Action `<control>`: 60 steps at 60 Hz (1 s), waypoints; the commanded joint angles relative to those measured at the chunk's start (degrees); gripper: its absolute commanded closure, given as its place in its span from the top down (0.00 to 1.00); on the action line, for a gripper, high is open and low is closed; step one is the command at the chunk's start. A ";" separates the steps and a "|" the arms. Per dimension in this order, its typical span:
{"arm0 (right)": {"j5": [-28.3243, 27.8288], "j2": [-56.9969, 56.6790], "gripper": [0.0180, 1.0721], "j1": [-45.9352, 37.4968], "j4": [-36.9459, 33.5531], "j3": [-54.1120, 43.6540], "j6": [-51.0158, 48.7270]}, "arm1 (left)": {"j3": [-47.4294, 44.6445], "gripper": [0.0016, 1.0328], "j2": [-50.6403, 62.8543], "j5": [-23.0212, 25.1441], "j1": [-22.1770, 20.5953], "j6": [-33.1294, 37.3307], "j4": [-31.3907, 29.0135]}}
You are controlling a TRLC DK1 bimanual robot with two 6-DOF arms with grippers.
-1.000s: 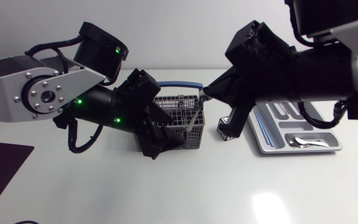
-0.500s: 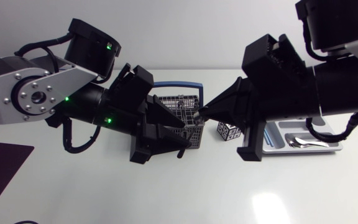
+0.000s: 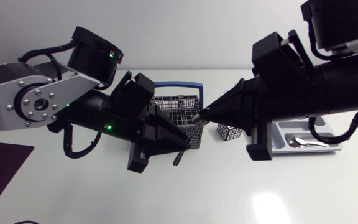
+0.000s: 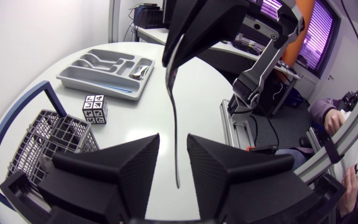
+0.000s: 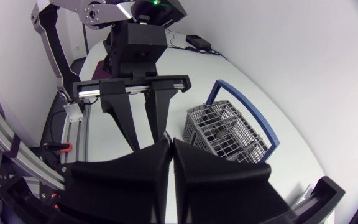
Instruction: Transfer all utensils from the basket to the drawer tray.
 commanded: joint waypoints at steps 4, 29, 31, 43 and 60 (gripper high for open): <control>-1.51 0.34 0.05 -1.12 -0.16 0.90 1.83 | -1.63 0.20 -0.70 1.69 -0.88 1.38 -0.02; -2.39 0.78 0.06 -1.20 0.63 0.98 3.32 | -1.55 0.03 0.18 1.61 -1.40 0.50 -0.20; -2.39 0.78 0.07 -1.29 1.24 0.90 3.85 | -1.11 0.03 0.70 1.61 -1.32 -0.82 -0.20; -1.60 1.04 0.62 -3.14 4.23 0.63 7.54 | 0.92 0.03 1.41 -4.37 -1.40 -5.48 0.77; -1.42 4.91 0.65 -6.74 8.28 1.86 15.89 | 3.20 0.03 2.46 -20.63 -3.25 -15.85 10.26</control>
